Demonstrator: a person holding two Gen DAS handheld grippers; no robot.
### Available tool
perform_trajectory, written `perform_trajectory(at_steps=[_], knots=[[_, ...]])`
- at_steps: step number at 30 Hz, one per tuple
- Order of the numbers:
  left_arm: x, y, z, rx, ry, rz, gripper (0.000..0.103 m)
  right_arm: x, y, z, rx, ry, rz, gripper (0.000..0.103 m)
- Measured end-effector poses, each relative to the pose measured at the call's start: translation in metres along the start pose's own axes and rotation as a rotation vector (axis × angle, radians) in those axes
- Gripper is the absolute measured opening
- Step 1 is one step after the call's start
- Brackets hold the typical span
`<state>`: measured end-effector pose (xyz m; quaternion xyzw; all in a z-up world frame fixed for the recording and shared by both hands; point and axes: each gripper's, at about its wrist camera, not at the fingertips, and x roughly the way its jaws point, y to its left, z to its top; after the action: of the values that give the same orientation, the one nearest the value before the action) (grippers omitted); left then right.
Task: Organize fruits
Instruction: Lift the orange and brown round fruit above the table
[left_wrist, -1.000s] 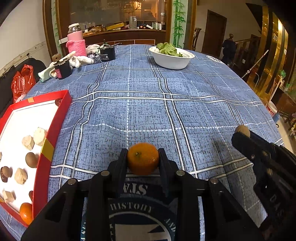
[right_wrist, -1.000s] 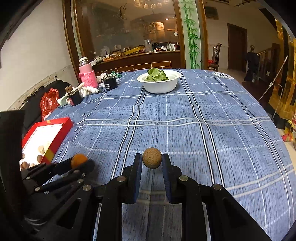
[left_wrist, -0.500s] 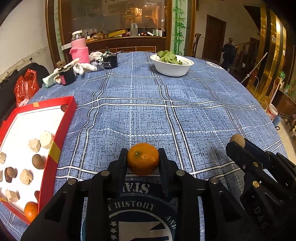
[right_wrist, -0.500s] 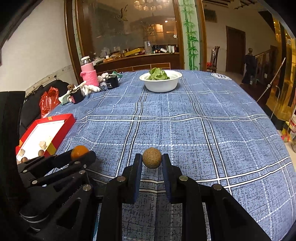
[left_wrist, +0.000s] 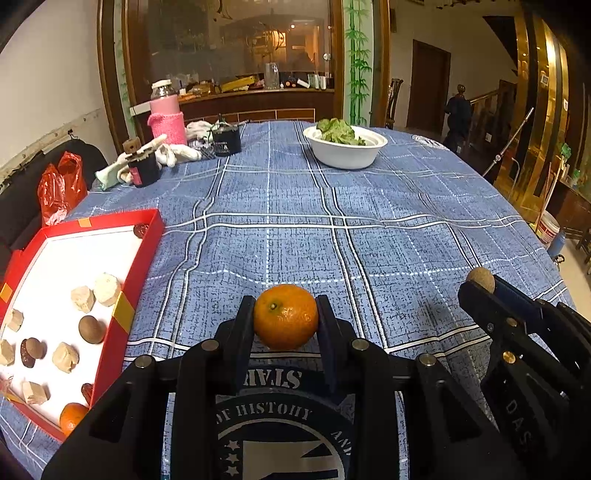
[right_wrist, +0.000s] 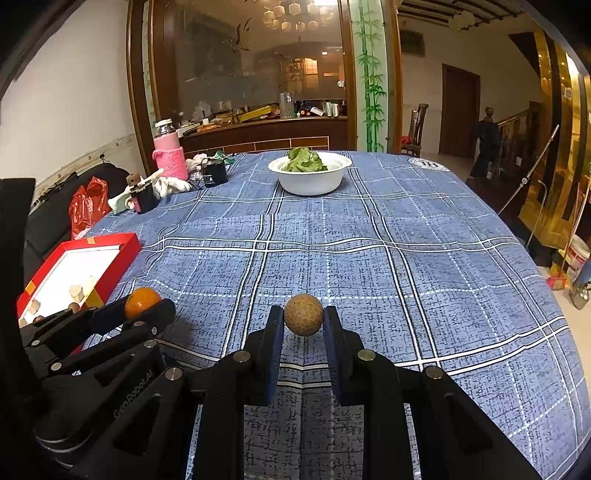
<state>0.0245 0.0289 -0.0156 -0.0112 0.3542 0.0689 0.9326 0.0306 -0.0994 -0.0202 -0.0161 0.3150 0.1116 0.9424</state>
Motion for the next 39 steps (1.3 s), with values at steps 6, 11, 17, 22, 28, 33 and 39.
perform_trajectory(at_steps=[6,11,17,22,28,33,39], knots=[[-0.006,0.004,0.000,-0.014,-0.038,0.011,0.029,-0.008,0.000,0.000,0.000,-0.040,-0.034,0.022],[-0.010,0.006,0.000,-0.029,-0.062,0.026,0.029,-0.012,-0.001,0.001,0.005,-0.066,-0.051,0.022],[-0.014,0.013,-0.001,-0.069,-0.083,0.048,0.029,-0.016,-0.002,0.001,0.008,-0.090,-0.058,0.022],[-0.014,0.017,-0.002,-0.095,-0.084,0.063,0.029,-0.018,-0.005,0.001,0.026,-0.099,-0.064,0.022],[-0.019,0.019,-0.002,-0.107,-0.110,0.089,0.029,-0.018,-0.008,0.002,0.039,-0.096,-0.068,0.022],[-0.023,0.019,-0.003,-0.108,-0.133,0.101,0.030,-0.018,-0.009,0.002,0.046,-0.092,-0.060,0.022],[-0.023,0.021,-0.003,-0.112,-0.134,0.092,0.030,-0.017,-0.009,0.001,0.041,-0.089,-0.057,0.022]])
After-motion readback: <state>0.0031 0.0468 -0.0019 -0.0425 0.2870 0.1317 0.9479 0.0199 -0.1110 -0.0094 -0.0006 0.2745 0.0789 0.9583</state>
